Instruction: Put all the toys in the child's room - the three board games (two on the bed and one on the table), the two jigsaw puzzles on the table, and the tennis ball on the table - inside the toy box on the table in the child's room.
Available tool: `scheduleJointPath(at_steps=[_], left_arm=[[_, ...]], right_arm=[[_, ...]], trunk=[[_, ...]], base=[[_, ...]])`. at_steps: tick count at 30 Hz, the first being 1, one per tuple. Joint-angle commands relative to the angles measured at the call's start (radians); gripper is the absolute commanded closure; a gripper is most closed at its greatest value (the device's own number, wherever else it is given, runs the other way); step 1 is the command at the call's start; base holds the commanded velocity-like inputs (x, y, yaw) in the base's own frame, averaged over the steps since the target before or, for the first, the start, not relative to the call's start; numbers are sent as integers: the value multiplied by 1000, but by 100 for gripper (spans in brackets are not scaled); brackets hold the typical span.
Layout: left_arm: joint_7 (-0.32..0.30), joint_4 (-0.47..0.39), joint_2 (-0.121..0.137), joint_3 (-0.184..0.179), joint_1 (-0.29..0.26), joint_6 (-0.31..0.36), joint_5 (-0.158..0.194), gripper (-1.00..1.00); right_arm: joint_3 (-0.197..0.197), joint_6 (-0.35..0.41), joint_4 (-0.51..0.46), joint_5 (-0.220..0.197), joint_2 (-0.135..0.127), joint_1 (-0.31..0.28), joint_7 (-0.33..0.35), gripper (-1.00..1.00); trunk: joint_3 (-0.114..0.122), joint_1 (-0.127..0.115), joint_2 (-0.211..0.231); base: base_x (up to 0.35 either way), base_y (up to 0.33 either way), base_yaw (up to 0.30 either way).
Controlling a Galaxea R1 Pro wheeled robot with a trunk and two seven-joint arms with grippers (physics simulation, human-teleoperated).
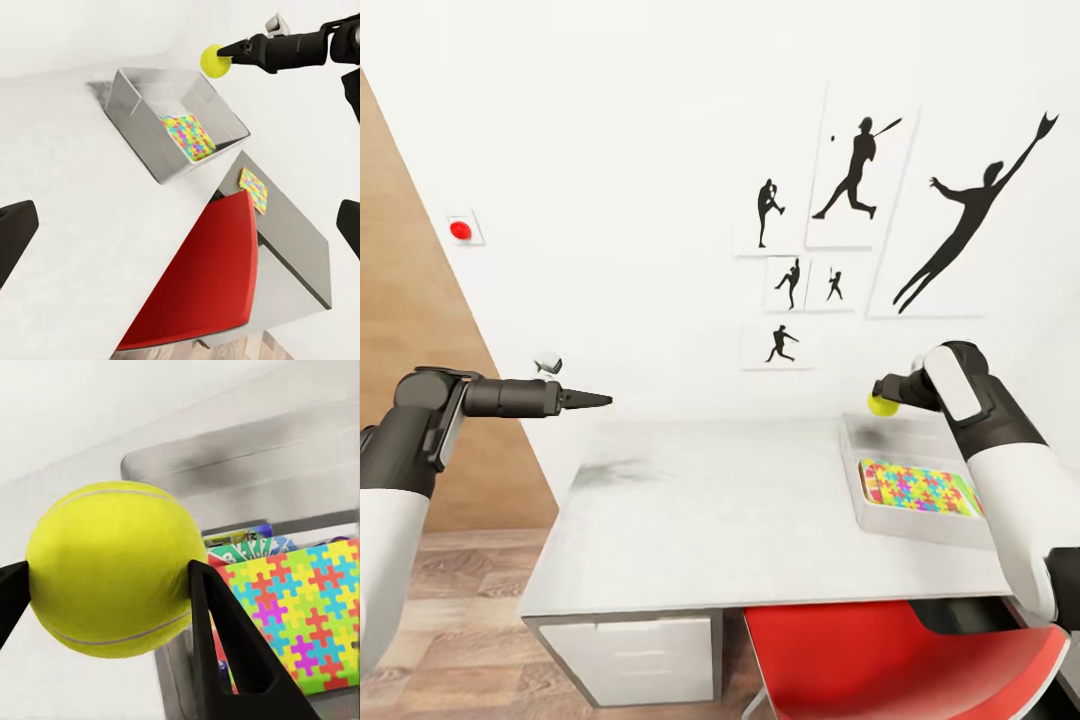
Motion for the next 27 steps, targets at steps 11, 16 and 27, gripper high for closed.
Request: scheduleJointPath(at_steps=[11, 16, 27], left_arm=[[-8, -1, 0, 1, -1, 10, -9, -100], [-8, -1, -1, 0, -1, 10, -9, -100], [-8, -1, 1, -1, -1, 10, -9, -100]], right_arm=[[3, -7, 57, -13, 1, -2, -6, 100], [-16, -13, 73, -11, -1, -5, -12, 100], [-34, -15, 100, -2, -3, -3, -15, 100]], trunk=[[16, 1, -2], [24, 1, -2], [38, 1, -2]], base=[[0, 0, 0], [0, 0, 0], [0, 0, 0]])
